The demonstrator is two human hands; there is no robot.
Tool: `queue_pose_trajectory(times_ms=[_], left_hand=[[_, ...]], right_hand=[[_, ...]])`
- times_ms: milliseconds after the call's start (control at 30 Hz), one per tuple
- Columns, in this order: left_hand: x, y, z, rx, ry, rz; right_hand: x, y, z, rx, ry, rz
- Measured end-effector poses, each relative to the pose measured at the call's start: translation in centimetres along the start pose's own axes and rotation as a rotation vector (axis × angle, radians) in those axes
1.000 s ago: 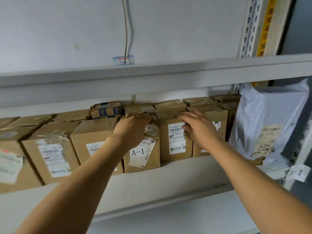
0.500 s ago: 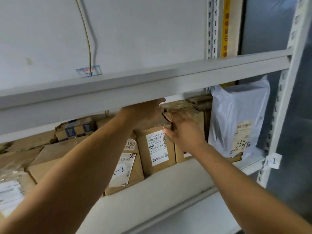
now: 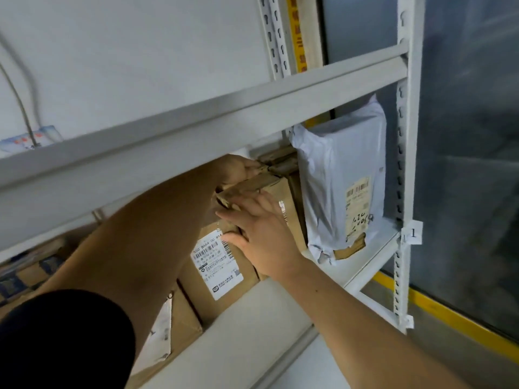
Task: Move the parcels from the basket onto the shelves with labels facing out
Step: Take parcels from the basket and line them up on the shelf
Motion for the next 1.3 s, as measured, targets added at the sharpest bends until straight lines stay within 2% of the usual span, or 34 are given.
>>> queue_pose_trajectory(times_ms=[167,367,500,567,633,733,967,1167,1300], left_hand=[[1.5,-1.6,1.1,0.067,0.015,-0.034],[3.3,-1.6,0.9,0.049,0.049,0.013],[3.6,-1.8,1.1,0.071,0.049,0.035],[3.5,-1.1,1.7,0.03,0.056,0.049],[2.9,0.0,2.5,-0.084,0.058,0.056],[0.4,0.7,4.0,-0.174,-0.017,-0.064],[-4.5,-1.1,8.7,-0.108,-0.151,-0.127],[-4.2,-0.7,9.6,-0.087,-0.16,-0.236],[-3.7,-0.6,8.7,-0.081,-0.155,-0.229]], right_hand=[[-0.3,-0.4,-0.2,-0.014,-0.006,0.046],[-0.1,-0.9,-0.1,0.094,-0.088,0.046],[0.5,-1.1,-0.3,0.05,-0.109,-0.01],[0.7,-1.2,-0.4,0.053,-0.121,-0.028],[0.8,-1.1,-0.3,0.064,-0.11,-0.025],[0.2,0.2,-0.2,0.023,-0.093,0.002],[-3.8,1.9,-0.7,-0.043,-0.197,0.001],[-4.6,1.6,-0.5,-0.025,-0.212,-0.004],[-4.6,1.2,-0.7,-0.023,-0.222,0.023]])
Point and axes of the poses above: each hand's wrist, its own z-axis towards the middle knuckle, its own y-axis out of the back of the hand, x = y × z, the point moved 7 cm from there along z, towards the middle knuckle, and after that the axes turned 1 degree about z, right-handed, at the moved point
